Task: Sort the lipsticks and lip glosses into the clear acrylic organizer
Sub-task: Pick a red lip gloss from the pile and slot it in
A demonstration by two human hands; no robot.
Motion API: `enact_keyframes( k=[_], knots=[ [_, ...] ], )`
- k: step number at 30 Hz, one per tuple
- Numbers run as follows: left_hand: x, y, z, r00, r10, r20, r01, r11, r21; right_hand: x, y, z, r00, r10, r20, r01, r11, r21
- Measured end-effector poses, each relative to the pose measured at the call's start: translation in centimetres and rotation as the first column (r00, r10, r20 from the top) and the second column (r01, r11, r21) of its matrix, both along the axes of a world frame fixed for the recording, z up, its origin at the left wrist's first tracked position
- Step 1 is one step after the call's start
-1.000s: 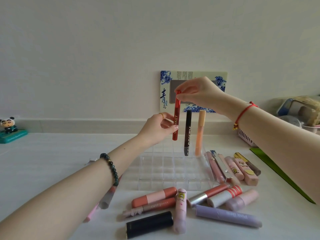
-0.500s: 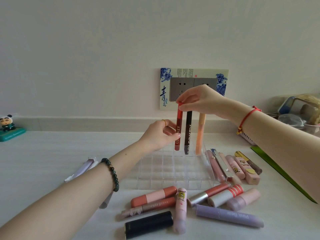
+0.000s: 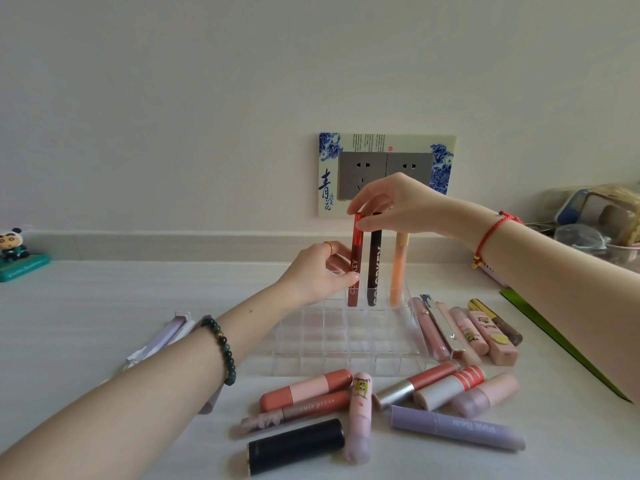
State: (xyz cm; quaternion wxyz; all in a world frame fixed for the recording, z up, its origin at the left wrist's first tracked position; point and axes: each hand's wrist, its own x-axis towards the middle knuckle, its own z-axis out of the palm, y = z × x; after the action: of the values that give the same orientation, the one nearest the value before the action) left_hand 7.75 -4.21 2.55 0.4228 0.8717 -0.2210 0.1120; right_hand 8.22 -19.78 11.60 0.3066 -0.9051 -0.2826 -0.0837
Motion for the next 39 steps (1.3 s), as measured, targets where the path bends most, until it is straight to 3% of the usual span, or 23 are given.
enact_keyframes(
  k=[21, 32, 39],
  knots=[
    [-0.4, 0.2, 0.2, 1.0, 0.003, -0.016, -0.004, 1.0, -0.015, -0.3, -0.2, 0.3, 1.0, -0.012, 0.012, 0.013, 0.999, -0.051],
    [-1.1, 3.7, 1.1, 0.999, 0.036, 0.033, -0.036, 0.999, 0.02, -2.0, -0.1, 1.9, 0.979, -0.04, 0.202, 0.018, 0.994, 0.108],
    [-3.2, 9.3, 2.5, 0.993, 0.105, 0.056, -0.104, 0.994, -0.01, -3.6, 2.3, 2.6, 0.961, 0.013, 0.277, -0.041, 0.995, 0.096]
  ],
)
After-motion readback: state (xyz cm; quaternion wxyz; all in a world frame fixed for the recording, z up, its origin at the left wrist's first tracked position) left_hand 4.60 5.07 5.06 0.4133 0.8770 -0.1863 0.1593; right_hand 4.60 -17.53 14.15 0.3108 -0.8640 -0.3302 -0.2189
